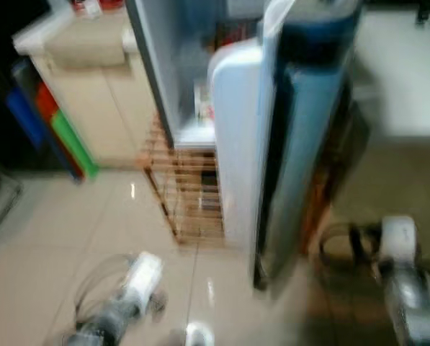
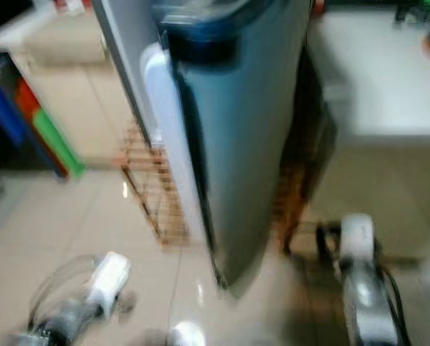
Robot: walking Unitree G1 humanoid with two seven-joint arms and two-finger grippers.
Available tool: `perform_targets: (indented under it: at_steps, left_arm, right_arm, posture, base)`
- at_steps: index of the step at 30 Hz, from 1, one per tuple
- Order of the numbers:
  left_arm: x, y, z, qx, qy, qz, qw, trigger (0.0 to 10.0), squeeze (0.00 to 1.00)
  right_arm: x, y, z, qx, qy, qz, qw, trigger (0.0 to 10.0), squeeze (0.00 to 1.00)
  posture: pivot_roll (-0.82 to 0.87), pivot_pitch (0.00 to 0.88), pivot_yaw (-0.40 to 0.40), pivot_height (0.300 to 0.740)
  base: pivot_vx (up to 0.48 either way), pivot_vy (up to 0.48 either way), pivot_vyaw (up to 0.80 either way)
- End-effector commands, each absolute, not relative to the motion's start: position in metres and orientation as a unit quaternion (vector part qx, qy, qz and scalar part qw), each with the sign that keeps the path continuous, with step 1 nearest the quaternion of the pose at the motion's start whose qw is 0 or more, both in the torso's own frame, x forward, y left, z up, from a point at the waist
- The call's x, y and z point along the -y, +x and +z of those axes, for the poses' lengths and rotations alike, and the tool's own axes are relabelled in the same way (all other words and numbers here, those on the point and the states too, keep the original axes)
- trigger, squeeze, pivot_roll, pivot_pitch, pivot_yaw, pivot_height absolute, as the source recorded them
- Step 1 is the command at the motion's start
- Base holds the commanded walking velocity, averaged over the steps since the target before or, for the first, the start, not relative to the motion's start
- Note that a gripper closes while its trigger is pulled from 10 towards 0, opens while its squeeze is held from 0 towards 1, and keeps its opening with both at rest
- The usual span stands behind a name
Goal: Restocking fridge
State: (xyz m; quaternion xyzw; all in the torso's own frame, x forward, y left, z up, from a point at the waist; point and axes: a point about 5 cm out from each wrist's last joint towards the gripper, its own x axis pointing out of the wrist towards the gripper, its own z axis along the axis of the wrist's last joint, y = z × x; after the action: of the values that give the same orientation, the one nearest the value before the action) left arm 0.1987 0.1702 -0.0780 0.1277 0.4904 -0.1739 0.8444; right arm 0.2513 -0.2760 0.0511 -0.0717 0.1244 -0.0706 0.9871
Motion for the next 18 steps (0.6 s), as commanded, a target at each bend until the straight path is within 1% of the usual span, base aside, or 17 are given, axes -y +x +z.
perform_targets:
  at_steps: [1, 4, 6, 7, 8, 9, 11, 13, 16, 18]
  left_arm:
    - [-0.190, 0.208, -0.071, -0.484, 0.138, -0.150, 0.851, 10.0, 0.00]
    - [-0.190, 0.209, -0.070, -0.483, 0.136, -0.150, 0.852, 10.0, 0.00]
    - [-0.190, 0.210, -0.070, -0.482, 0.135, -0.152, 0.852, 10.0, 0.00]
    - [-0.189, 0.210, -0.070, -0.483, 0.136, -0.153, 0.851, 10.0, 0.00]
    - [-0.189, 0.210, -0.070, -0.483, 0.136, -0.153, 0.851, 10.0, 0.00]
    - [-0.190, 0.209, -0.070, -0.487, 0.144, -0.155, 0.847, 10.0, 0.00]
    - [-0.190, 0.208, -0.071, -0.490, 0.140, -0.152, 0.847, 10.0, 0.00]
    - [-0.191, 0.206, -0.072, -0.493, 0.139, -0.151, 0.846, 10.0, 0.00]
    - [-0.190, 0.206, -0.072, -0.494, 0.139, -0.152, 0.845, 10.0, 0.00]
    - [-0.189, 0.208, -0.071, -0.493, 0.141, -0.156, 0.844, 10.0, 0.00]
  right_arm:
    - [0.261, 0.263, 0.071, -0.099, -0.052, -0.030, 0.993, 10.0, 0.00]
    - [0.244, 0.271, 0.095, -0.070, -0.041, 0.027, 0.996, 10.0, 0.00]
    - [0.229, 0.273, 0.115, -0.052, -0.036, 0.092, 0.994, 10.0, 0.00]
    - [0.226, 0.272, 0.121, -0.053, -0.039, 0.116, 0.991, 10.0, 0.00]
    - [0.226, 0.272, 0.121, -0.053, -0.039, 0.116, 0.991, 10.0, 0.00]
    - [0.226, 0.268, 0.132, -0.049, -0.048, 0.142, 0.988, 10.0, 0.00]
    - [0.232, 0.259, 0.145, -0.065, -0.039, 0.183, 0.980, 10.0, 0.00]
    - [0.243, 0.245, 0.161, -0.090, -0.033, 0.227, 0.969, 10.0, 0.00]
    - [0.253, 0.237, 0.176, -0.094, -0.026, 0.241, 0.965, 10.0, 0.00]
    - [0.254, 0.230, 0.186, -0.095, -0.010, 0.268, 0.959, 10.0, 0.00]
  posture:
    - [-0.19, 0.000, 0.109, 0.740]
    - [-0.19, 0.000, 0.110, 0.740]
    - [-0.19, 0.000, 0.108, 0.740]
    - [-0.19, 0.000, 0.107, 0.740]
    - [-0.19, 0.000, 0.107, 0.740]
    - [-0.18, 0.000, 0.108, 0.740]
    - [-0.18, 0.000, 0.110, 0.740]
    - [-0.19, 0.000, 0.121, 0.740]
    - [-0.20, 0.000, 0.127, 0.740]
    - [-0.20, 0.000, 0.134, 0.740]
  base:
    - [0.000, 0.000, 0.00]
    - [0.000, 0.000, 0.00]
    - [0.000, 0.000, 0.00]
    - [0.000, 0.000, 0.00]
    - [0.000, 0.000, 0.00]
    - [0.000, 0.000, 0.00]
    - [0.000, 0.000, 0.00]
    - [0.000, 0.000, 0.00]
    - [0.000, 0.000, 0.00]
    - [0.000, 0.000, 0.00]
